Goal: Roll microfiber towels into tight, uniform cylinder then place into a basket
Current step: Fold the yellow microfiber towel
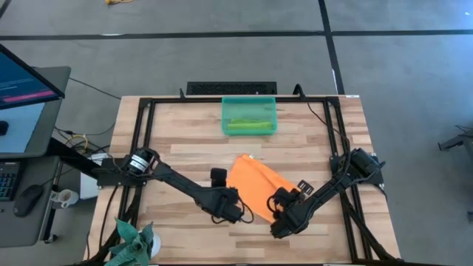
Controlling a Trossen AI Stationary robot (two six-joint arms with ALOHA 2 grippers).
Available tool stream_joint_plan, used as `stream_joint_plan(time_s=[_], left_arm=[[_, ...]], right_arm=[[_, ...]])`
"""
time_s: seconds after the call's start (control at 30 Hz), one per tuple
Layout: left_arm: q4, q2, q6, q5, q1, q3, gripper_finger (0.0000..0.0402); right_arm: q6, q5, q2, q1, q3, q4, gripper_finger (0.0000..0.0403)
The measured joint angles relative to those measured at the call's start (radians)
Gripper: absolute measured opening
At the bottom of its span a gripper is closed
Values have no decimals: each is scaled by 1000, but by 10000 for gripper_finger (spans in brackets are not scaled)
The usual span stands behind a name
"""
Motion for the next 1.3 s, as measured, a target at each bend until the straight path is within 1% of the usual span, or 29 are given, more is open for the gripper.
stream_joint_plan(time_s=[0.13, 0.23, 0.3, 0.37, 0.47, 0.63, 0.8, 0.9, 0.97, 1.1, 1.17, 1.23, 1.3], left_arm=[[105, 0, 72, -18, 0, -4, 102], [208, 0, 129, -55, 0, -4, 102], [257, 0, 165, -62, 2, -4, 102], [297, 0, 189, -34, 7, -4, 102], [312, 0, 194, 11, 13, -4, 102], [314, 0, 212, 15, 19, -4, 102], [317, 0, 216, 26, 36, -4, 102], [331, 0, 209, 73, 52, -11, 102], [368, -1, 213, 114, 60, -38, 102], [403, -9, 226, 216, 78, -96, 102], [407, -11, 212, 241, 90, -115, 102], [374, -11, 208, 228, 100, -119, 102], [333, -10, 233, 194, 111, -120, 102]], right_arm=[[44, 7, 0, 1, 56, -140, 140], [36, 23, -16, 9, 80, -205, 147], [23, 28, -44, 9, 78, -200, 147], [21, 28, -65, 9, 66, -173, 144], [18, 35, -69, 9, 63, -139, 139], [0, 67, -70, 15, 63, -130, 137], [-165, 96, -82, 10, 62, 0, 130], [-243, 116, -82, -11, 40, 67, 124], [-261, 117, -82, -34, 7, 93, 122], [-260, 111, -82, -67, -26, 55, 122], [-246, 109, -84, -72, -26, 11, 122], [-227, 112, -104, -72, -26, -34, 123], [-199, 140, -140, -72, -26, -79, 122]])
